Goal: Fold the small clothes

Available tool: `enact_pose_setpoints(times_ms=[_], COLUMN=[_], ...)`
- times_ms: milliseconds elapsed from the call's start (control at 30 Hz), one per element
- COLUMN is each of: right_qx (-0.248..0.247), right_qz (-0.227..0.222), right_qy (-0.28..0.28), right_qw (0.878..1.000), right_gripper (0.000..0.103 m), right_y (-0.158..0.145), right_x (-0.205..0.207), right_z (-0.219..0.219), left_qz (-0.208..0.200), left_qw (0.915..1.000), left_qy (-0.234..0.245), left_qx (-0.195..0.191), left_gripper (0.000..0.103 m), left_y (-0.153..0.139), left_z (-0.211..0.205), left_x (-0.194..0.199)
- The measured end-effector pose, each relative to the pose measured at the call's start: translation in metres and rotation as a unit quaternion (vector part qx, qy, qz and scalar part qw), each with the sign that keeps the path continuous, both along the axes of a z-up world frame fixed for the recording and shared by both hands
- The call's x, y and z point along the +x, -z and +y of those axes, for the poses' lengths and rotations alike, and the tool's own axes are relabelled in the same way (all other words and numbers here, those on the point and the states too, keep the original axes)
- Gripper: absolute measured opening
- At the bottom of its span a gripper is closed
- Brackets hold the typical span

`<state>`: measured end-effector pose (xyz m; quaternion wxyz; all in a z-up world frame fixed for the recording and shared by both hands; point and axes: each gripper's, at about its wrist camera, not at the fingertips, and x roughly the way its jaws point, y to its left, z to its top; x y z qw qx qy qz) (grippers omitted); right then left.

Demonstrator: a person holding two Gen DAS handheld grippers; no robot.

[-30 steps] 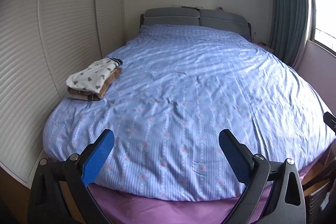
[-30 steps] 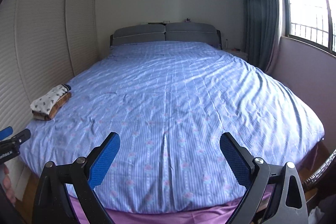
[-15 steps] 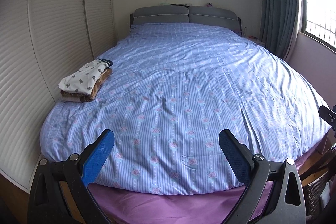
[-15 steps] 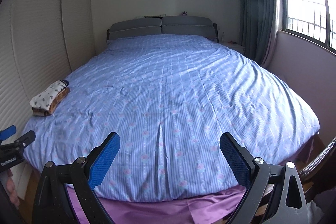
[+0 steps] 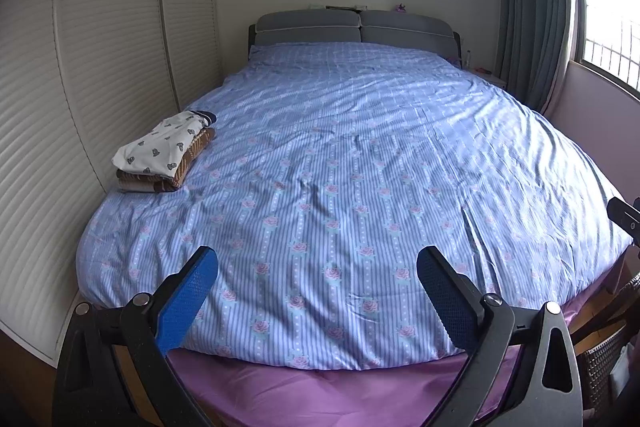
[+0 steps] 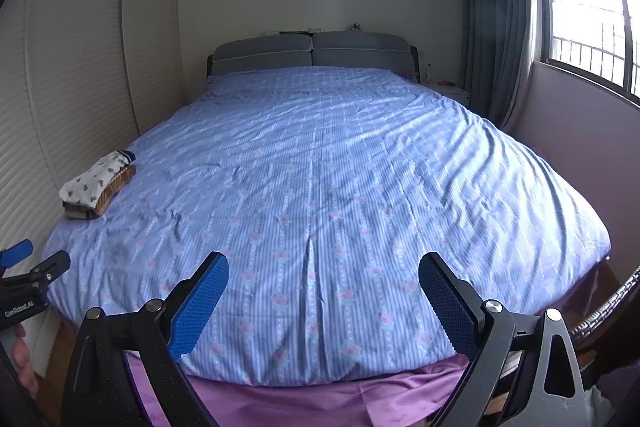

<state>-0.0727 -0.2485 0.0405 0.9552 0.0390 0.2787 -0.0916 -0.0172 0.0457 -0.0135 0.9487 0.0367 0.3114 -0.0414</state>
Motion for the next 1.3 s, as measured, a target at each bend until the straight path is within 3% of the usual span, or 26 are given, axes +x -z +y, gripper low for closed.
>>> enact_pose_setpoints(times_ms=[1300], right_qx=[0.011], right_qz=[0.005], right_qy=[-0.001], right_qw=[1.0], right_gripper=[0.097], right_y=[0.0066], right_x=[-0.0013], right_z=[0.0027], left_qz=[0.002], left_qw=[1.0], left_qy=[0.002], left_qx=[-0.003], left_gripper=[0.101], left_y=[0.0009], left_z=[-0.0026], left_x=[-0.0016])
